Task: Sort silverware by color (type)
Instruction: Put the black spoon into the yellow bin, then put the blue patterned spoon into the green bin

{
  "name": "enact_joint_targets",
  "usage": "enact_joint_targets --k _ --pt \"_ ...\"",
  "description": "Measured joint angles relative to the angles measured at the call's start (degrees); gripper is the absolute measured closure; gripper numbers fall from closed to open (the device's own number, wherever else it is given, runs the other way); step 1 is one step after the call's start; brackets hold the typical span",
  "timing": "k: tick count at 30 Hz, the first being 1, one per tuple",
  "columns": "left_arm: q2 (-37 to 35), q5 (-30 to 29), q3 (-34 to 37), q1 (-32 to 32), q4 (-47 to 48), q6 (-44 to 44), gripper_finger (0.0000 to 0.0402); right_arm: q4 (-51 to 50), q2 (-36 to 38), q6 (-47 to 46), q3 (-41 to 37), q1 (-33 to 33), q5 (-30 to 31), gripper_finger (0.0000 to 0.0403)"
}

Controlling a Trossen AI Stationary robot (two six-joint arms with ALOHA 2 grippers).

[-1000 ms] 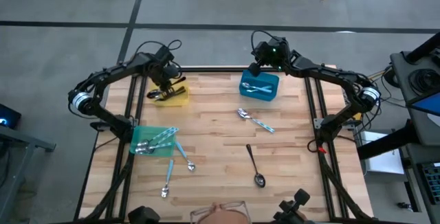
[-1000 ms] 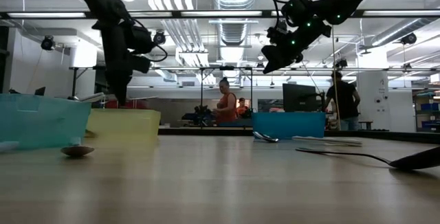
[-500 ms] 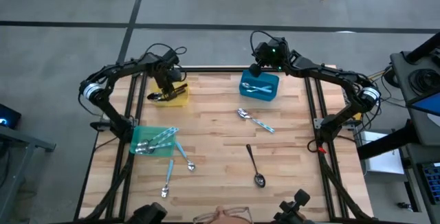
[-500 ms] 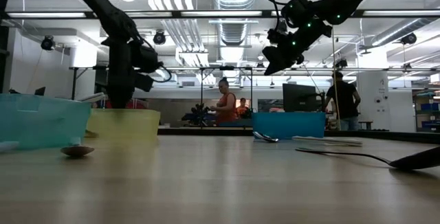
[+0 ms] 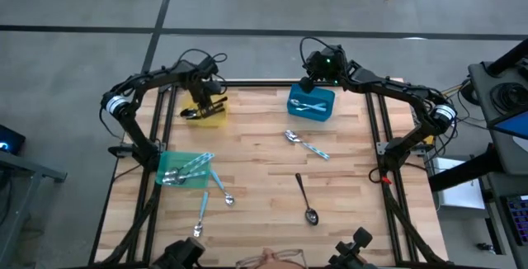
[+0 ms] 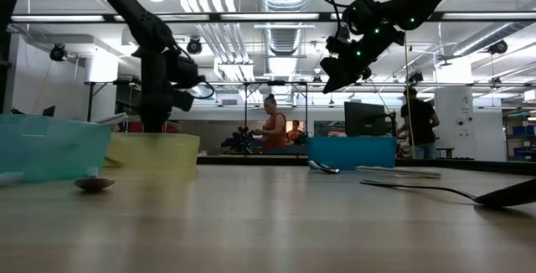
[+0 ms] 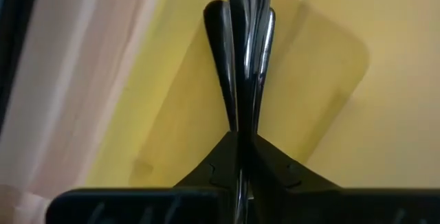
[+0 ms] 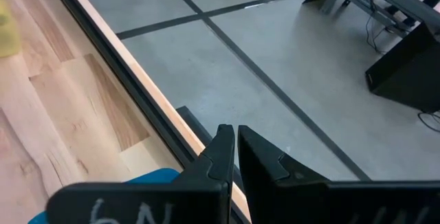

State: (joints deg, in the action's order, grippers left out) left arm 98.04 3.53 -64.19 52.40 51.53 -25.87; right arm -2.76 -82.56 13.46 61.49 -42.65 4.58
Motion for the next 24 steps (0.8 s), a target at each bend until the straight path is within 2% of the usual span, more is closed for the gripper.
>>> enact_joint_targets --k 12,21,24 --pt "-0.24 -3.17 -0.69 0.0 0.61 0.04 0.0332 -0.59 0.0 0.08 0.0 0.0 0.0 0.039" --pt "-1.81 -2.95 -5.9 0.0 4.02 3.62 0.0327 -2.08 0.05 -1.35 0.0 0.0 -0.01 0.039" --pt "-4.16 -0.7 -6.76 -0.11 3.75 6.24 0.0326 -3.17 0.45 -3.56 0.0 0.53 -0.06 0.039"
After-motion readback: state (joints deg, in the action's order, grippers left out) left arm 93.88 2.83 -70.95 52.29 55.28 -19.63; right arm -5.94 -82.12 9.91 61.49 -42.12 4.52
